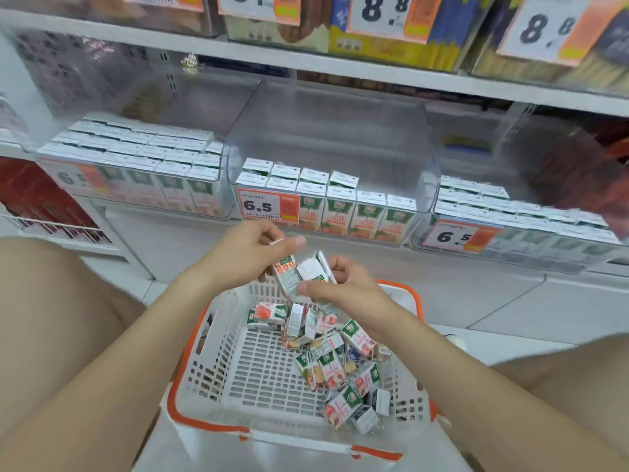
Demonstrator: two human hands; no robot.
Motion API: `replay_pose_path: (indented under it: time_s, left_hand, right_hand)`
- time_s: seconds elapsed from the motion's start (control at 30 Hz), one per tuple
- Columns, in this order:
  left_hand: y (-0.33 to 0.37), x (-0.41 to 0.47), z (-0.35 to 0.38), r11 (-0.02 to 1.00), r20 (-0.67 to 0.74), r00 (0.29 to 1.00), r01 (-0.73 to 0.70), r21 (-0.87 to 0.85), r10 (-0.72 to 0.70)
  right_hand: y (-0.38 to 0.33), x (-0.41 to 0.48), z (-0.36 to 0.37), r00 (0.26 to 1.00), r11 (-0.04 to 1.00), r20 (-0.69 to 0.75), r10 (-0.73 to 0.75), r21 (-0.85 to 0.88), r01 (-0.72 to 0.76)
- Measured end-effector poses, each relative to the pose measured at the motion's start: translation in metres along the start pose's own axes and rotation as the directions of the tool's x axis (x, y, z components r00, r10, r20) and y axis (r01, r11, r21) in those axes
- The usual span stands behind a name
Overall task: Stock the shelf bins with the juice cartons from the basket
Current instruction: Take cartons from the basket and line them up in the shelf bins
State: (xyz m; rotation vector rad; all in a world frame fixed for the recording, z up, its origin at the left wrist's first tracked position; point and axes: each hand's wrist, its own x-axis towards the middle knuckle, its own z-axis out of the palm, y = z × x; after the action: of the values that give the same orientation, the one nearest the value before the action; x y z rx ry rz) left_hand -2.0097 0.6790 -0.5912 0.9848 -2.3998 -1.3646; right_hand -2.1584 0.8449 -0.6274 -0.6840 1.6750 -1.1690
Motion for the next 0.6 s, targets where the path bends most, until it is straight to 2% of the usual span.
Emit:
replay_pose_path:
  time_s: [0.1,0.2,0.3,0.4,0.53,0.6]
  left_hand:
    - [0.027,-0.002,-0.002,0.988,-0.051,0.995,-0.091,-0.128,0.085]
    - [0.052,0.0,-0.003,0.973,-0.041,0.994,-0.103,-0.208,0.097]
    - [0.068,0.005,-0.005,0.989,-0.138,0.99,-0.045,-0.143,0.025]
    - [0.077,0.007,-0.006,0.99,-0.107,0.994,0.022,-0.142,-0.037]
    - [0.082,0.01,-0.011,0.978,-0.029,0.999,-0.02,-0.208,0.015]
    - [0.085,0.015,-0.013,0.968,-0.036,0.998,-0.057,-0.244,0.05]
  right_hand:
    - [-0.034,-0.009,-0.006,0.988,0.989,-0.02,-0.151,-0.007,0.151]
    - [-0.063,-0.018,-0.011,0.964,0.967,-0.071,-0.256,-0.042,0.253]
    - [-0.082,-0.022,-0.02,0.962,0.967,-0.107,-0.253,-0.021,0.252]
    - [-0.093,-0.018,-0.026,0.955,0.964,-0.135,-0.264,-0.078,0.255]
    - [-0.106,-0.011,-0.041,0.921,0.947,-0.227,-0.316,-0.126,0.294]
    - [-0.111,-0.007,-0.053,0.881,0.914,-0.261,-0.396,-0.202,0.351]
